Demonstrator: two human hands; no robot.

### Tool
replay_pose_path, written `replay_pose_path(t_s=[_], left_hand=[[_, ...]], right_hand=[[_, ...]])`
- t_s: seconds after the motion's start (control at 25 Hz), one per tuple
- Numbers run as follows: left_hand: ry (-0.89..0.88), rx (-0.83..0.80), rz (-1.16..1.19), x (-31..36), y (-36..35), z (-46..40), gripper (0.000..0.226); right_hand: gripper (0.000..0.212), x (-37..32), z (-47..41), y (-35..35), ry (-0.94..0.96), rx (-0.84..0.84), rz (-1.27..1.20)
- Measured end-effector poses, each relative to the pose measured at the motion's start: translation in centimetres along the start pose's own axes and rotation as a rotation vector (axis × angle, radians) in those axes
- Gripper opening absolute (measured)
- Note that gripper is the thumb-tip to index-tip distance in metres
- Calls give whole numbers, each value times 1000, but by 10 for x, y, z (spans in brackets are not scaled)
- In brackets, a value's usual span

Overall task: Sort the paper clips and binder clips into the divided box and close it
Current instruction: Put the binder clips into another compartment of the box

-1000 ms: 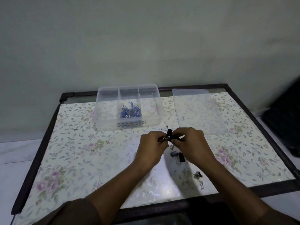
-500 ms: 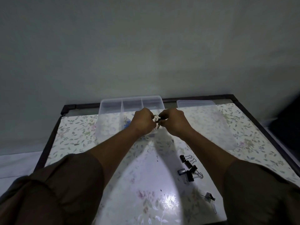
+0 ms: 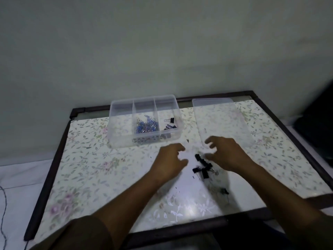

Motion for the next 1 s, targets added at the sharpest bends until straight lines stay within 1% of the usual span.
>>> replay_pose_path(t_s=[0.08, 0.12, 0.16, 0.24, 0.32, 0.4, 0.48, 0.56, 0.64, 0.84, 0.92, 1.0], left_hand=[[37, -106, -113, -14, -37, 12, 66], [46, -139, -166, -18, -51, 16, 75], [49, -165, -210, -20, -66, 20, 82], [43, -165, -277, -18, -82, 24, 92], [44, -121, -293, -13, -91, 20, 93], [61, -85, -258, -13, -95, 11, 82], [51, -85, -200, -11, -99, 6, 65], [33, -104, -154, -12, -102, 4, 57], [22, -95, -144, -13, -101, 3, 47], [-11, -14, -155, -7, -100, 3, 27], [-33, 35, -135, -5, -97, 5, 20], [-47, 82, -59, -6, -92, 8, 16]], right_hand=[[77, 31, 28, -25, -91, -190, 142], [83, 42, 41, -36, -119, -259, 181], [85, 49, 53, -46, -129, -311, 210], [77, 49, 66, -65, -104, -354, 275], [58, 42, 62, -73, -58, -312, 319], [38, 33, 49, -68, -23, -192, 302], [29, 33, 39, -60, -23, -96, 198], [27, 39, 33, -59, -46, -70, 83], [28, 42, 31, -61, -60, -75, 49], [21, 39, 25, -68, -60, -69, -11], [22, 41, 25, -68, -68, -67, -83], [25, 49, 27, -68, -103, -77, -202]])
Point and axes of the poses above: each hand's wrist, its own z-axis away from the middle knuckle, its own y-axis out of the back of the hand, x = y × z, the point moved 10 cm from there along -z, towards the middle knuckle, and after that the axes turned 9 degrees about z, right-handed, at the moved point
